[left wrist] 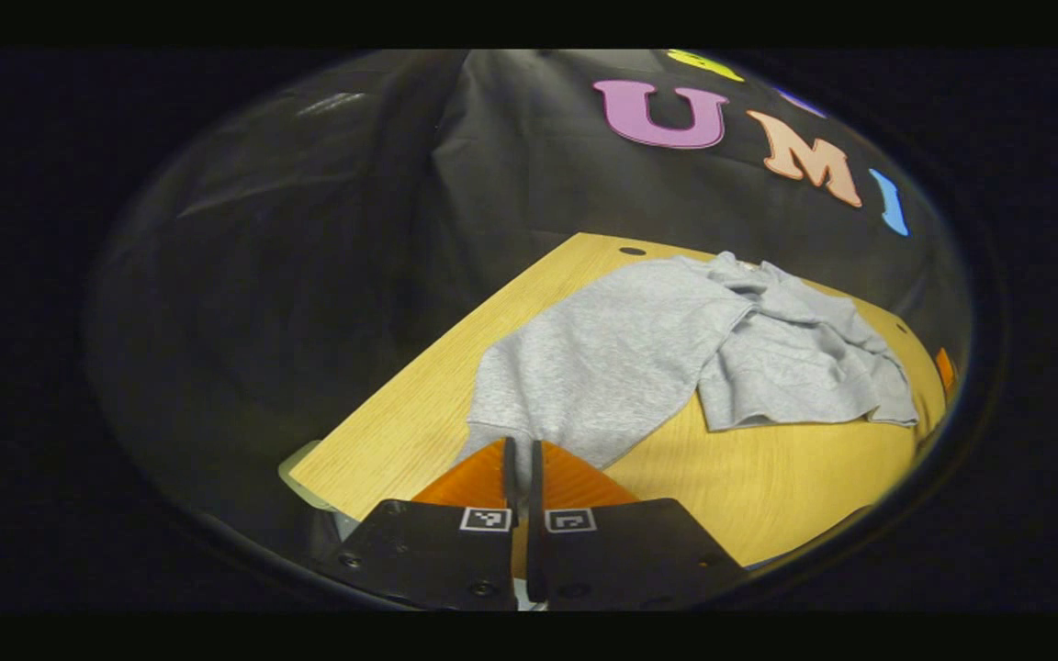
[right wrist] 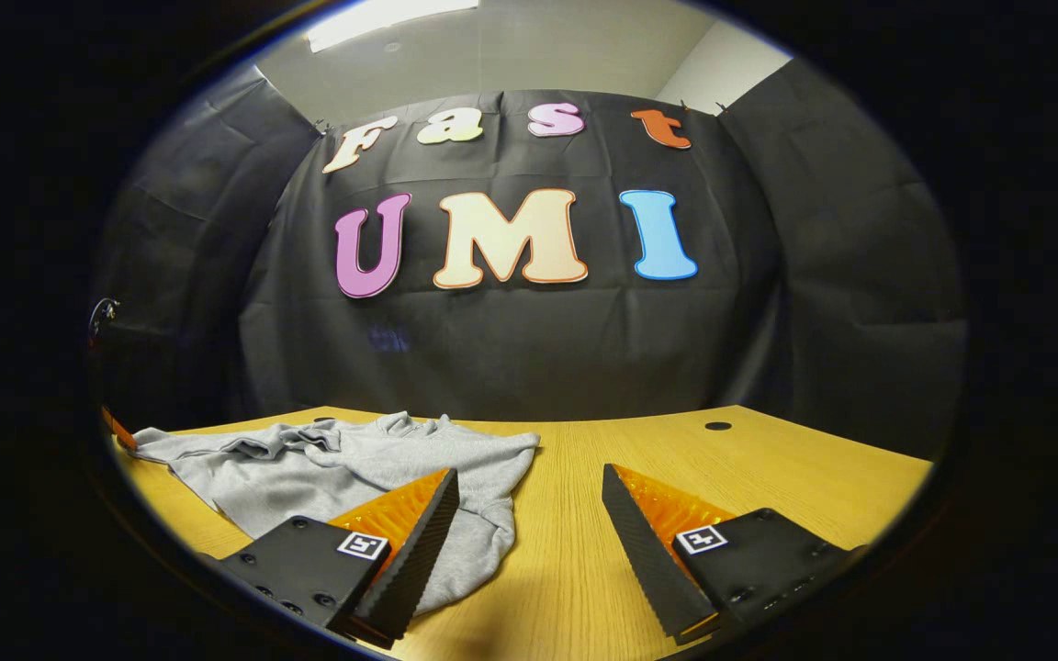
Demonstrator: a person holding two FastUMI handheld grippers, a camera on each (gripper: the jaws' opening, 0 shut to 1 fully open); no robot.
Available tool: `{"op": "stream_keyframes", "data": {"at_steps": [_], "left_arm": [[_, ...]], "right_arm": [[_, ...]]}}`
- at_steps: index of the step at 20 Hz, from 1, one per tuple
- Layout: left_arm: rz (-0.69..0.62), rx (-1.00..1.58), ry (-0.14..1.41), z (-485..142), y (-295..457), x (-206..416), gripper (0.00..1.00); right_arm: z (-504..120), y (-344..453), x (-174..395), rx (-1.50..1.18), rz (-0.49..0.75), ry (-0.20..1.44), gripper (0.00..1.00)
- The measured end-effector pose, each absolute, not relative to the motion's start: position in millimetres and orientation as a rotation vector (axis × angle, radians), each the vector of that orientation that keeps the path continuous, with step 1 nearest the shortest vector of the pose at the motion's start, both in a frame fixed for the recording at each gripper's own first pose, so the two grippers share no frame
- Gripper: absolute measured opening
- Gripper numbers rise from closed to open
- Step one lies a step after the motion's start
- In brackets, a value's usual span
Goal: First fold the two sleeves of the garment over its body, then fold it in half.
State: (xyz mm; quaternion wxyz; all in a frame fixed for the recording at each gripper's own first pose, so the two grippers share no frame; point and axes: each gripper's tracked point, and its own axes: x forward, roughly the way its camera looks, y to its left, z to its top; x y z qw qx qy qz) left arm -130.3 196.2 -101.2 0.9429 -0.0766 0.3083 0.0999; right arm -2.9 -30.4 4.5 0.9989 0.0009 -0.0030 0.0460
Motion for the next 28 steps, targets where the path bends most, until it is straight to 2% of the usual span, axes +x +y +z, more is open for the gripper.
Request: {"op": "stream_keyframes", "data": {"at_steps": [5, 8, 16, 23, 28], "left_arm": [[0.082, -0.268, 0.507, -52.0, 162.5, -90.3, 0.00], [-0.018, -0.240, 0.420, -12.6, 135.1, -50.7, 0.00], [-0.298, -0.199, 0.236, 68.0, 7.2, 53.0, 0.00], [-0.541, -0.259, 0.223, 90.5, -137.4, 111.8, 0.00], [-0.643, -0.282, 0.268, 74.5, -224.7, 143.5, 0.00]], "right_arm": [[3.9, -31.3, -2.7, 0.001, 0.092, -0.006, 0.97], [5.3, -31.3, -3.0, 0.001, 0.093, -0.005, 0.97], [4.0, -30.7, -1.7, 0.002, 0.093, -0.006, 0.97], [4.0, -30.3, -3.3, 0.002, 0.092, -0.005, 0.95], [3.2, -30.2, -2.7, 0.003, 0.092, -0.005, 0.97]]}}
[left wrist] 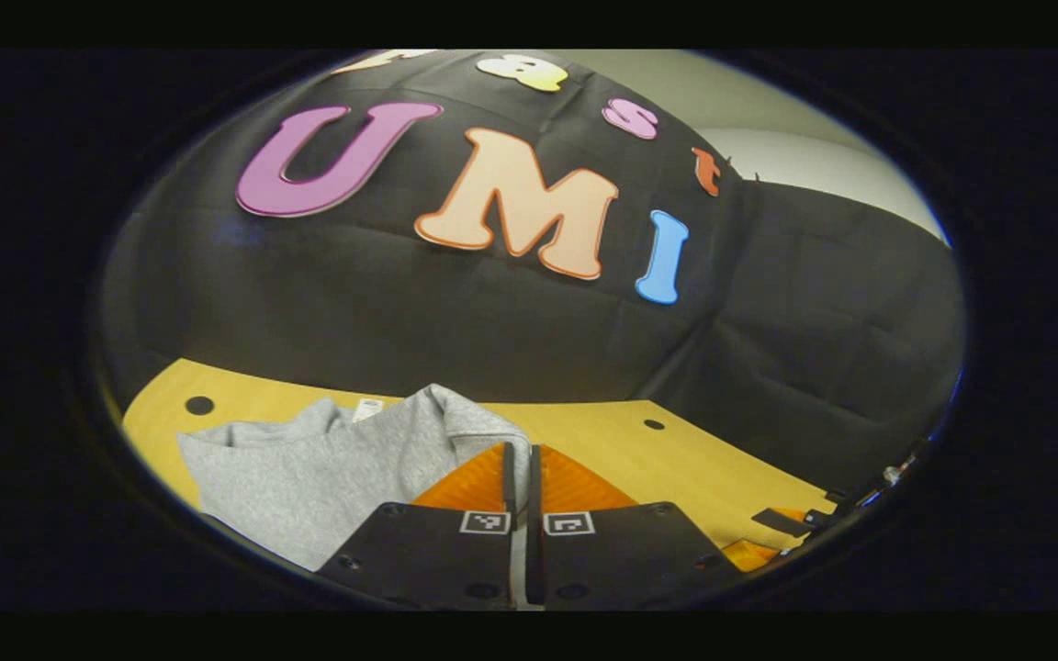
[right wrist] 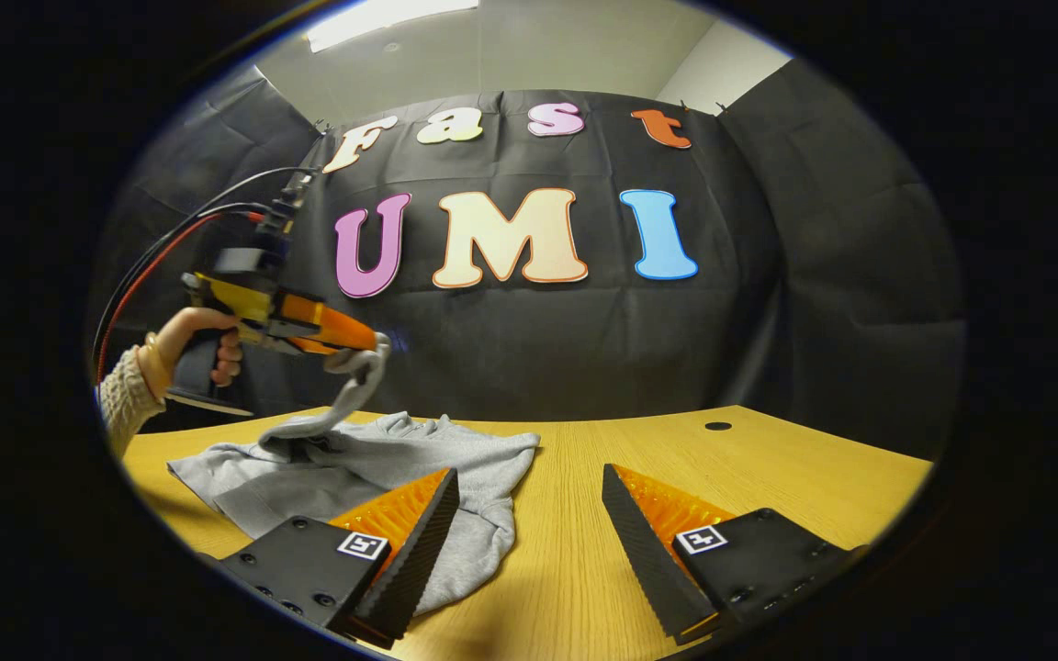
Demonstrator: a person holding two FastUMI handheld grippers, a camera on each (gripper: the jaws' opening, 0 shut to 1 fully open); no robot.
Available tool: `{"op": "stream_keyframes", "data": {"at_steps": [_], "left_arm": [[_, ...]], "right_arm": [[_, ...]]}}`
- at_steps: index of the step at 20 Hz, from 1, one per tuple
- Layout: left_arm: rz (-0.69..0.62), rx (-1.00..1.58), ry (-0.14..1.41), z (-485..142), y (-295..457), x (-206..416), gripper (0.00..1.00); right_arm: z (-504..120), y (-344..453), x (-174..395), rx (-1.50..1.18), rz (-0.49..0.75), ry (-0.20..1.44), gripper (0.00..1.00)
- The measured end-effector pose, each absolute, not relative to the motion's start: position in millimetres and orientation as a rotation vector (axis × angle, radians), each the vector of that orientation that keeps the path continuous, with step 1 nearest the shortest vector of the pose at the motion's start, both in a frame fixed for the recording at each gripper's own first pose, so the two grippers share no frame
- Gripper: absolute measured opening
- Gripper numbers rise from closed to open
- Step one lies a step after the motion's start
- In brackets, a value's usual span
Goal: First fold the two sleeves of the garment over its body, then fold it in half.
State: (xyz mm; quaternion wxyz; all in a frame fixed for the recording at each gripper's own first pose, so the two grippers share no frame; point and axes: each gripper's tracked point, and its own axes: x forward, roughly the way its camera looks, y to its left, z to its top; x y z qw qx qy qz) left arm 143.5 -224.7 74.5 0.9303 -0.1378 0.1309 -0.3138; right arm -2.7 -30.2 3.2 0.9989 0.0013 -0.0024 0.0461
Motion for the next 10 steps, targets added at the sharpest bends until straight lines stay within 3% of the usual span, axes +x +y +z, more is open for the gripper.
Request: {"op": "stream_keyframes", "data": {"at_steps": [10], "left_arm": [[-0.640, -0.179, 0.466, -15.6, -307.2, 179.8, 0.00]], "right_arm": [[2.2, -29.4, -3.2, 0.003, 0.091, -0.005, 0.97]]}}
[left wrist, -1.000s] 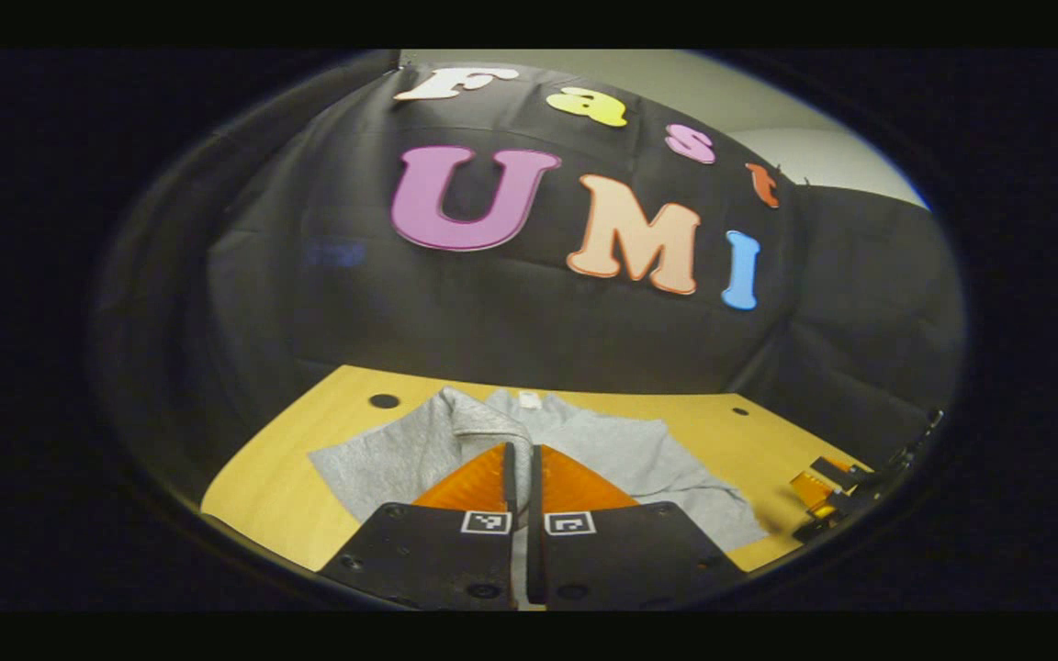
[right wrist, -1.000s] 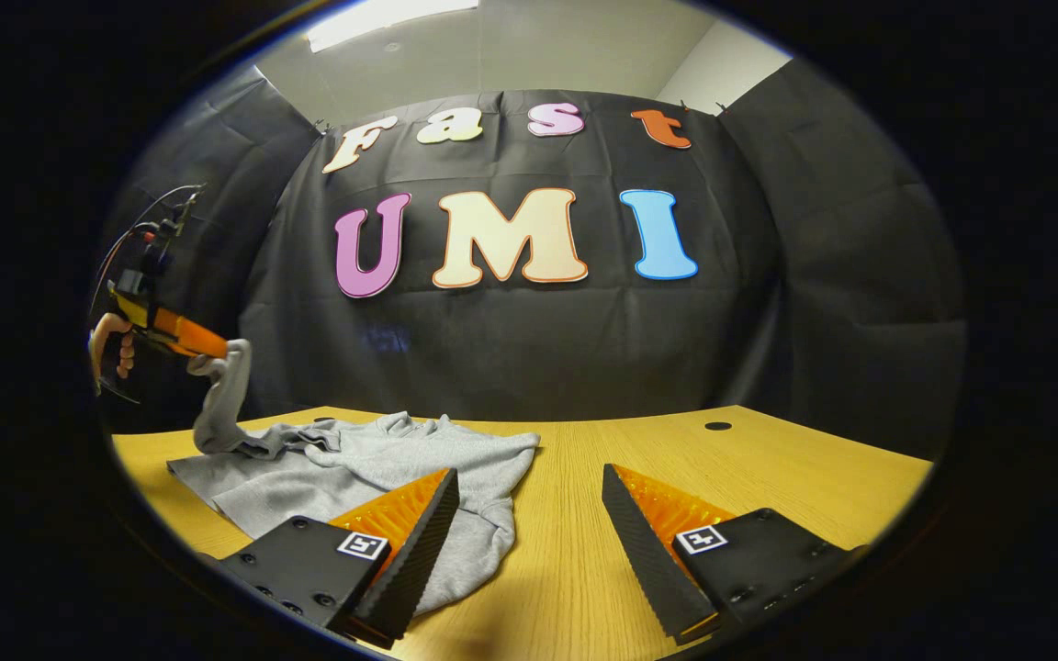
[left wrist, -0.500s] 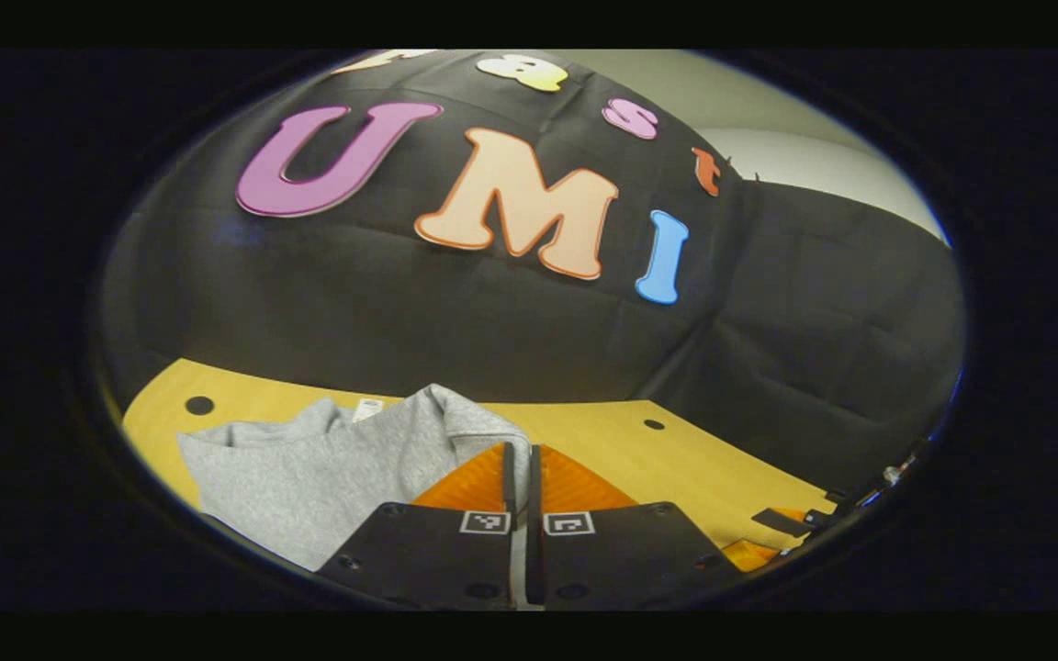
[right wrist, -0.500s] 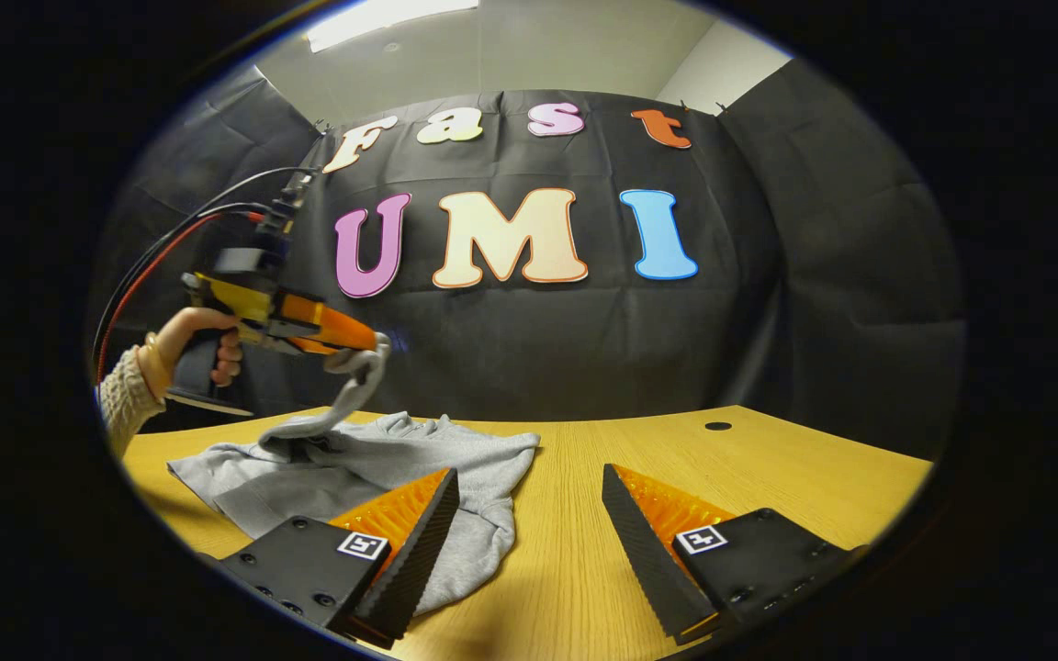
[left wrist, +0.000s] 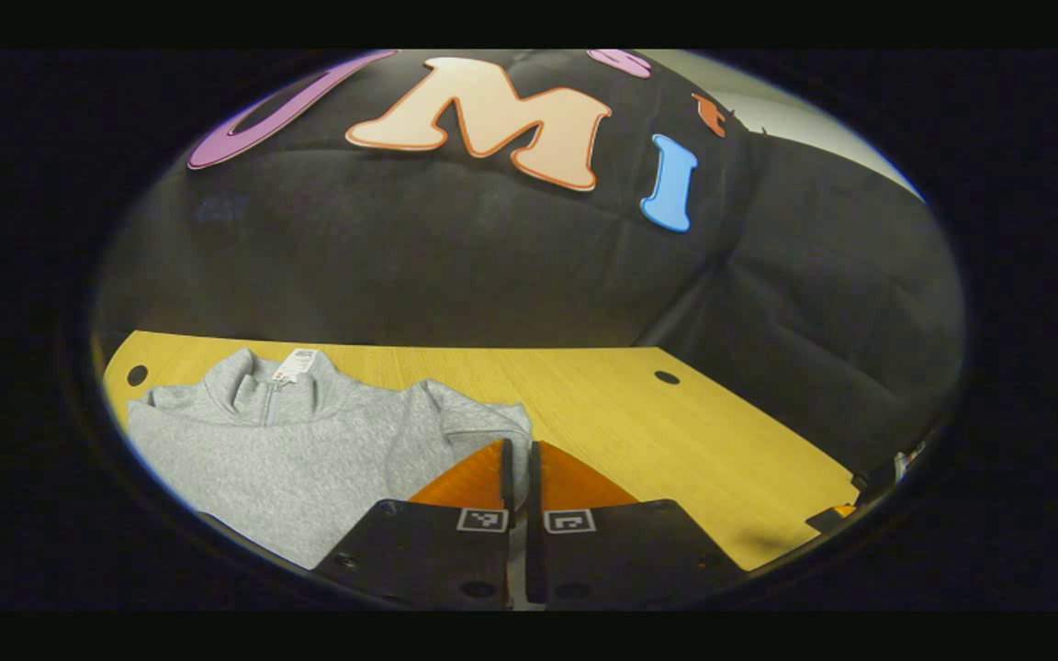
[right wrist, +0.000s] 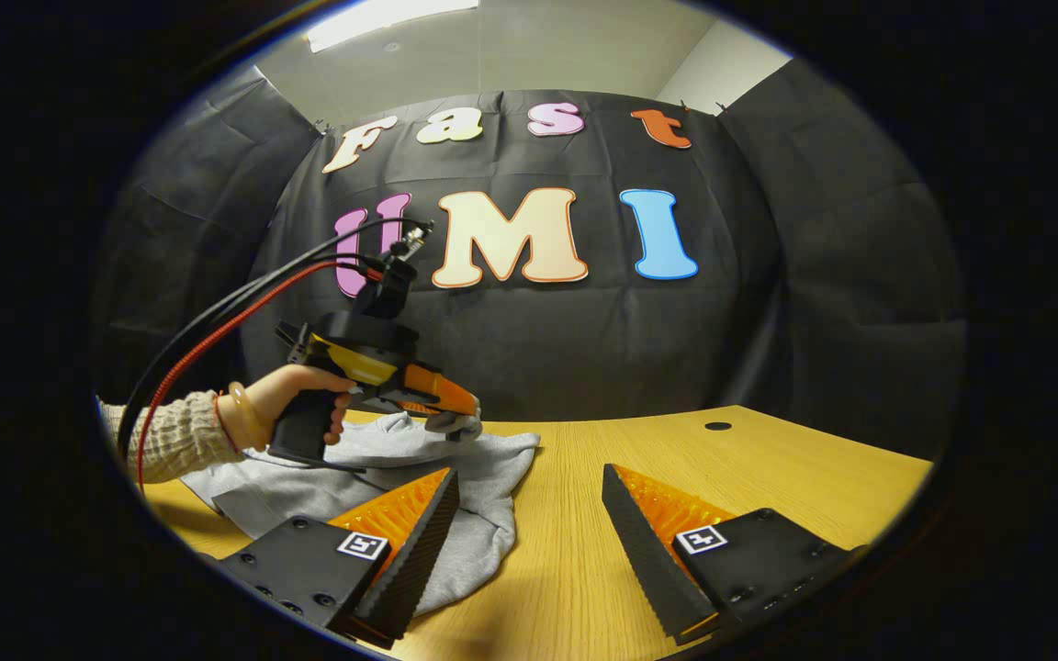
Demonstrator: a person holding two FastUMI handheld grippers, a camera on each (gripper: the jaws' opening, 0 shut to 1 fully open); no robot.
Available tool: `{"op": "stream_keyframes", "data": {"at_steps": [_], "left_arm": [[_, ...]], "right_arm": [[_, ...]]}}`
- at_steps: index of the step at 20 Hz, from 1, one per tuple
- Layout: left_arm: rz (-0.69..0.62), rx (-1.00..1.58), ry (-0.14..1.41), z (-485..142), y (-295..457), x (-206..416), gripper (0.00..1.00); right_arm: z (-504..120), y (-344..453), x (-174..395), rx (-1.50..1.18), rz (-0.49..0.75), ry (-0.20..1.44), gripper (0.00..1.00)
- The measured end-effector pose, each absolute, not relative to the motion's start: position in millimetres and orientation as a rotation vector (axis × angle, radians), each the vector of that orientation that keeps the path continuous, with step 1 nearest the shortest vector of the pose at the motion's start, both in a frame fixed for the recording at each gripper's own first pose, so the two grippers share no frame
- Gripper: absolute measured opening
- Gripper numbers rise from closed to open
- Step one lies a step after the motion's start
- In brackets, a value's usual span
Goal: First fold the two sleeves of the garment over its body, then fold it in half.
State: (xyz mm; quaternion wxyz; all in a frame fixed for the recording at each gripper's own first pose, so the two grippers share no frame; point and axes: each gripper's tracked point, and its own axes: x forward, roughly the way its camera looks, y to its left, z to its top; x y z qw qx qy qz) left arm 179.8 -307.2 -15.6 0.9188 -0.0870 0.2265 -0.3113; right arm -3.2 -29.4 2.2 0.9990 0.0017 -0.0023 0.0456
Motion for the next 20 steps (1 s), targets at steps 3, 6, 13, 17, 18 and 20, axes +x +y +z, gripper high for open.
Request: {"op": "stream_keyframes", "data": {"at_steps": [3, 6, 13, 17, 18, 20], "left_arm": [[-0.639, -0.173, 0.505, -31.1, -319.5, 182.4, 0.05], [-0.692, -0.188, 0.497, -20.6, -335.6, 174.9, 0.30], [-0.651, -0.080, 0.307, 49.6, -280.9, 162.9, 0.87], [-0.593, 0.021, 0.211, 80.5, -195.0, 127.5, 0.89], [-0.586, 0.049, 0.206, 82.3, -173.4, 114.9, 0.88], [-0.596, 0.070, 0.214, 77.8, -137.0, 84.0, 0.89]], "right_arm": [[1.6, -29.7, -5.0, 0.003, 0.091, -0.004, 0.97], [2.0, -29.7, -5.2, 0.004, 0.090, -0.003, 0.97], [2.8, -28.7, -6.0, 0.004, 0.090, -0.003, 0.97], [4.0, -25.5, -7.3, 0.006, 0.105, -0.003, 0.97], [3.5, -22.8, -8.5, 0.007, 0.113, -0.002, 0.97], [1.6, -17.1, -8.6, 0.010, 0.141, 0.010, 0.97]]}}
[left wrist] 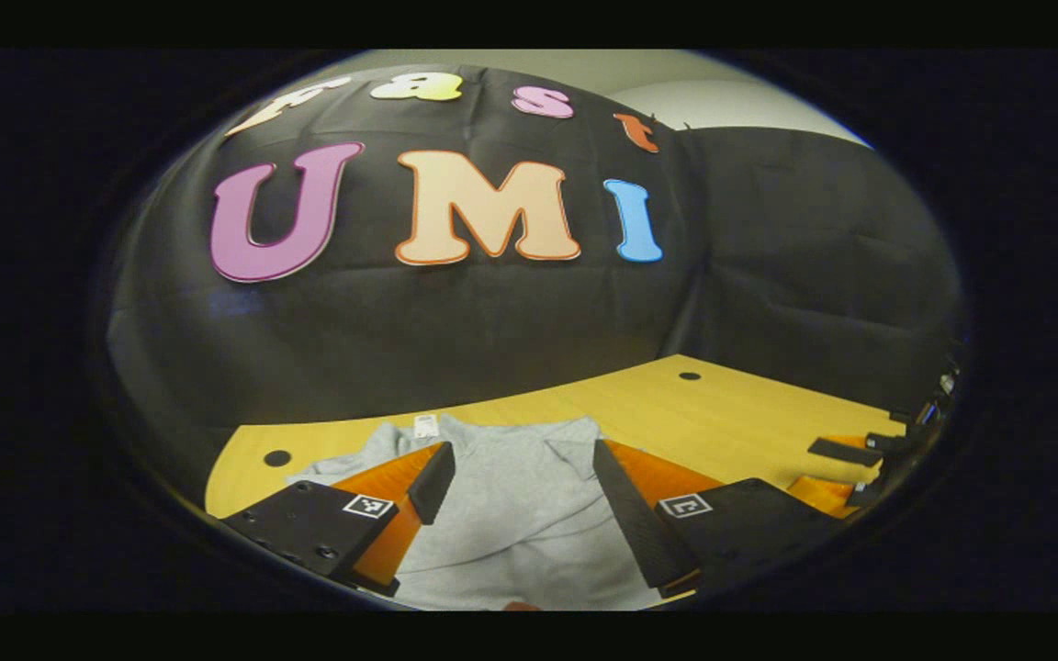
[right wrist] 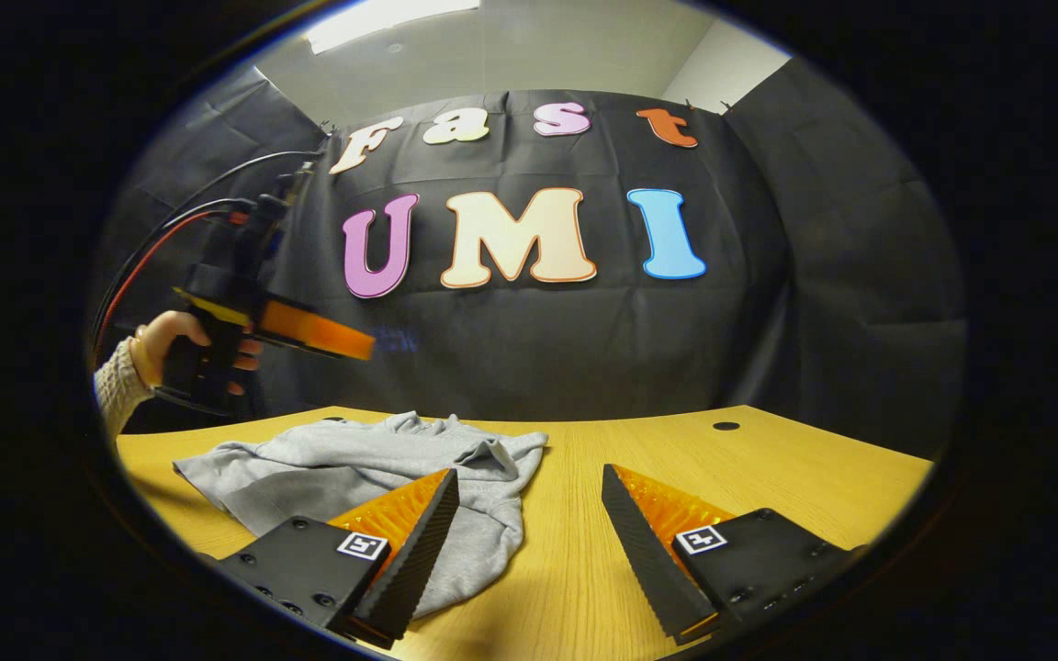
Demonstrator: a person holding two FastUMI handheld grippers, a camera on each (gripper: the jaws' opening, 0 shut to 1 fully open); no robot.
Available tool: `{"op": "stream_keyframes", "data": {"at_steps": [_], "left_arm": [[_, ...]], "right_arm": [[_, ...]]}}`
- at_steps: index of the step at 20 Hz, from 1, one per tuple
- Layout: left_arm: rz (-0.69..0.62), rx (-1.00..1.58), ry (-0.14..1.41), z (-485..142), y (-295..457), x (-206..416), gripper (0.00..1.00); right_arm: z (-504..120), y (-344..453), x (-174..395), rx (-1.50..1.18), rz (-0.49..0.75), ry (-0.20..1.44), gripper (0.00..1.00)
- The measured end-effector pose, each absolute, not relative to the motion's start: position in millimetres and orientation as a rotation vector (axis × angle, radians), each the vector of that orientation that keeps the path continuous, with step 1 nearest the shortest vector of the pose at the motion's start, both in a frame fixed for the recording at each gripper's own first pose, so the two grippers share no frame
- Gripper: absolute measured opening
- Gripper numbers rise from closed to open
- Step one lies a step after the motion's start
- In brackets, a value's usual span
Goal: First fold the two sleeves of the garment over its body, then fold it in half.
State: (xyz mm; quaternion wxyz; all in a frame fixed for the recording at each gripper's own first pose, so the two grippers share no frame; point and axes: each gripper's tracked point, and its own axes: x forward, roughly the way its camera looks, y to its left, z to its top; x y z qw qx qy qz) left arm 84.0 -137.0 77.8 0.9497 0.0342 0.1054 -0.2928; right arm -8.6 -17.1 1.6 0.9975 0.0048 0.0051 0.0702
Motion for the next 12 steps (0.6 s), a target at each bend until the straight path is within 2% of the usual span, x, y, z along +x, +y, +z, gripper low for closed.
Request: {"op": "stream_keyframes", "data": {"at_steps": [7, 12], "left_arm": [[-0.496, 0.184, 0.424, 8.4, -11.2, 2.2, 0.86], [-0.470, 0.197, 0.576, -40.7, 24.7, -38.9, 0.88]], "right_arm": [[7.2, 23.2, -22.7, -0.039, 0.291, 0.128, 0.97], [-32.6, 46.5, -36.7, -0.094, 0.360, 0.332, 0.98]]}}
